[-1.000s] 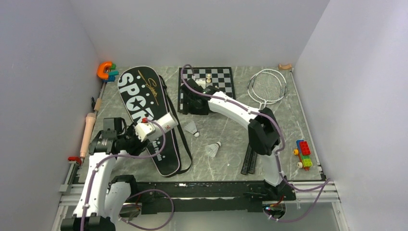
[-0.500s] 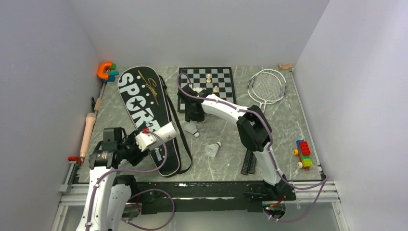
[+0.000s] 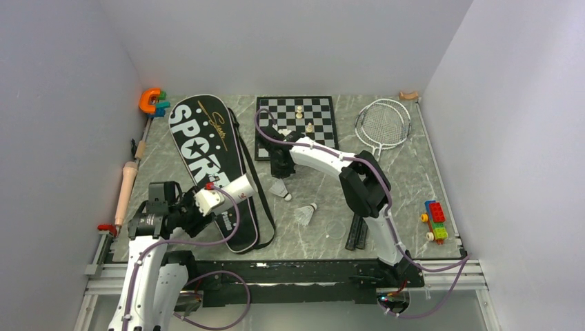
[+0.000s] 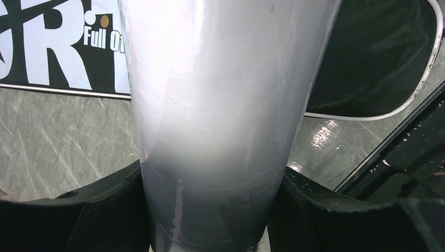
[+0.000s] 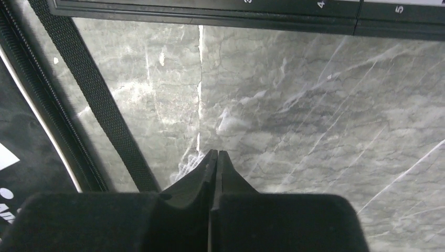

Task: Pack up the badminton gear

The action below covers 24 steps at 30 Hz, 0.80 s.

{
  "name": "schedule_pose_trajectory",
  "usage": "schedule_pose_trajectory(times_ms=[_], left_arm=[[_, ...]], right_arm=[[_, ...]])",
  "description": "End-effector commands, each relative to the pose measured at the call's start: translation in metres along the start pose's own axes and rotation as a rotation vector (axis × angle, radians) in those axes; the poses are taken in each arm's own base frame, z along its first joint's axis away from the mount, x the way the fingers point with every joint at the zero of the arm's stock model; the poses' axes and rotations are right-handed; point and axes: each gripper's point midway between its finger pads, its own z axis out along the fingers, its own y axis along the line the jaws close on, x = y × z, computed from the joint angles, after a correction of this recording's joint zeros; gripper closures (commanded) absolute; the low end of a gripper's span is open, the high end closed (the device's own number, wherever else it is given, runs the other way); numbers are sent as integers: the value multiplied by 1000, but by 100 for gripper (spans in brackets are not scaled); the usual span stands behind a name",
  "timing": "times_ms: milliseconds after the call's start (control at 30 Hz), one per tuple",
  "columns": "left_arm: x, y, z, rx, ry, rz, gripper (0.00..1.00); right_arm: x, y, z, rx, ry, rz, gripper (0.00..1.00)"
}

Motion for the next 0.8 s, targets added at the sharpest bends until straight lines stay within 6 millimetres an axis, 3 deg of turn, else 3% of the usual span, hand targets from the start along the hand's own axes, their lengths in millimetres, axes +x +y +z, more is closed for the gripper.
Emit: schedule_pose_trajectory(times_ms=[0,167,400,633,767], left_arm=[[-20,12,-5,-33,-67,43,35],[-24,11,-6,-37,-92,45,35],[-55,-2,-14,18,-245,66,35],[-86,-23,-26,95,-422,100,34],[-93,-24,-30,91,-457,107,34]], right_arm=[[-16,-1,-34,-34,-54,18,100],[-33,-3,-72,-69,-122,41,100],[-51,-10,-159,-219,-277,126,100],[-61,-12,-269,-632,-564,322,100],[-64,-10,-310,-810,-659,384,100]])
